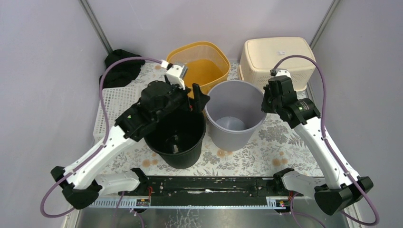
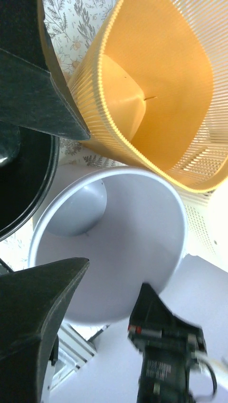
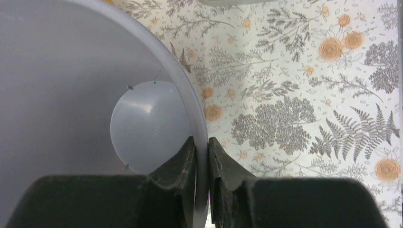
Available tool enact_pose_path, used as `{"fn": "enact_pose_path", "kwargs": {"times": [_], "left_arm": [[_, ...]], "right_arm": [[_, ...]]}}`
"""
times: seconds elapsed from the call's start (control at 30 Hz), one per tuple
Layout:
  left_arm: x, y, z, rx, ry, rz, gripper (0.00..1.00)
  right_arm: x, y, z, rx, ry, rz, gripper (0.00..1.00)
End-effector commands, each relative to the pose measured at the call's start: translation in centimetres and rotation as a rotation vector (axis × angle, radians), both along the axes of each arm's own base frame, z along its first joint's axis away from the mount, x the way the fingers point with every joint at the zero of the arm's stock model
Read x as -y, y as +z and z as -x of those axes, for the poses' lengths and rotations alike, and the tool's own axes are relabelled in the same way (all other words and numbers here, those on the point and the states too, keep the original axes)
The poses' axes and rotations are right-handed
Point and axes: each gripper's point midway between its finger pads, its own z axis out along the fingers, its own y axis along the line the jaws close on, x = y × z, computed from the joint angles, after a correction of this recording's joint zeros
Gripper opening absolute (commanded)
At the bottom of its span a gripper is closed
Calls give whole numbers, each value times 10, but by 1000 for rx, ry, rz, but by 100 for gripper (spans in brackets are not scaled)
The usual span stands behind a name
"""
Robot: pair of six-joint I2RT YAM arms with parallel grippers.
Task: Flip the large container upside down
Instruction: Move the container to the center of the board.
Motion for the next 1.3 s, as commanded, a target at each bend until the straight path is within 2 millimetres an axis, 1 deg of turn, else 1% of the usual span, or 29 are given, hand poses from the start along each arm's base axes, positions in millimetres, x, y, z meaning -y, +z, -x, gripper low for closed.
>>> {"fn": "enact_pose_path", "kwargs": {"times": [0.0, 0.07, 0.17, 0.2, 0.3, 0.37, 0.47, 0.67, 0.7, 0.73, 0.87, 1.1, 1.27], "left_arm": [[-15, 33, 28, 30, -42, 86, 100], [-21, 31, 43, 19, -74, 109, 100], [-31, 19, 61, -8, -91, 137, 100], [-34, 9, 65, -25, -87, 135, 100], [-43, -3, 73, -54, -75, 134, 100], [-46, -7, 75, -64, -68, 131, 100], [-45, -9, 76, -75, -74, 129, 100], [-44, -9, 78, -86, -82, 134, 100], [-44, -9, 78, -87, -83, 131, 100], [-44, -9, 78, -86, -81, 129, 100], [-46, -9, 77, -88, -75, 120, 100], [-43, -11, 75, -92, -78, 111, 100], [-43, -8, 72, -85, -71, 104, 100]], "right_arm": [[-17, 2, -45, 93, -27, -44, 0], [-24, -4, -59, 96, -26, -61, 0], [-38, -10, -81, 95, -23, -105, 0], [-43, -12, -88, 97, -22, -120, 0], [-58, -17, -109, 113, -19, -170, 0], [-66, -21, -124, 124, -24, -193, 0], [-78, -25, -146, 150, -29, -233, 0], [-112, -25, -186, 198, 19, -341, 0], [-116, -34, -193, 183, 20, -341, 0], [-120, -34, -198, 185, 30, -349, 0], [-134, -36, -213, 190, 61, -380, 0], [-145, -44, -234, 196, 73, -388, 0], [-153, -45, -255, 213, 76, -390, 0]]}}
